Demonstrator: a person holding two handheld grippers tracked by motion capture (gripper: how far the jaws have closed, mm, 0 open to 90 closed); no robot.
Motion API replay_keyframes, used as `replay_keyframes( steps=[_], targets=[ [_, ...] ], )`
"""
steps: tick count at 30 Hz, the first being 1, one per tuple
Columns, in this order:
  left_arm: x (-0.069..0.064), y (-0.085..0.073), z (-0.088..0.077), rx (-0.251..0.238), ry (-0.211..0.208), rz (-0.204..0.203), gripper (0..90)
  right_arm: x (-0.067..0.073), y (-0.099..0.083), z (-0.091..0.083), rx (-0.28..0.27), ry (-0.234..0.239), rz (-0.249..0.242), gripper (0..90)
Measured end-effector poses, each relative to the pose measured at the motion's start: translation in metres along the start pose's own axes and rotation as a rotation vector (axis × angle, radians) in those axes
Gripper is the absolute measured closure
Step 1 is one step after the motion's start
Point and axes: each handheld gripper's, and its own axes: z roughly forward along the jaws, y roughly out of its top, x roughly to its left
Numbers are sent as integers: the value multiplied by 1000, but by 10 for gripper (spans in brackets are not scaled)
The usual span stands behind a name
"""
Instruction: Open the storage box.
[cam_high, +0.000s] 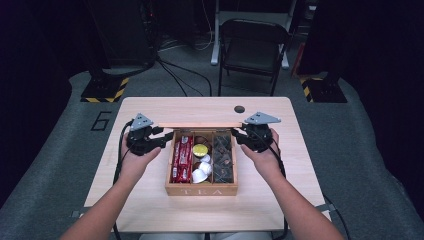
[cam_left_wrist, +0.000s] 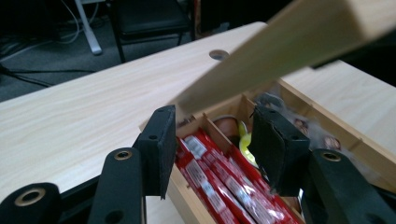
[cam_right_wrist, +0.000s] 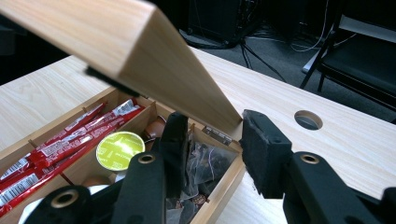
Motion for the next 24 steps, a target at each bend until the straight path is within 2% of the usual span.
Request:
replay_keyframes(
  steps=[7, 8, 13, 16, 20, 24],
  targets=[
    [6, 4, 9, -19, 33, -5, 595, -2, 4, 2, -6, -3, -3, 618],
    [7, 4, 9, -21, 25, -14, 603, -3, 4, 2, -4, -1, -3, 618],
    [9, 7, 10, -21, 26, -19, 608, -6, 7, 4, -9, 8, 22, 607],
    [10, 9, 12, -33, 25, -39, 608, -8, 7, 5, -8, -4, 26, 582],
    [12, 14, 14, -25, 33, -33, 611, -11, 3, 10, 5, -22, 24, 581],
    [14, 19, 17, -31, 42, -47, 615, -17, 0, 18, 21, -33, 27, 580]
  ],
)
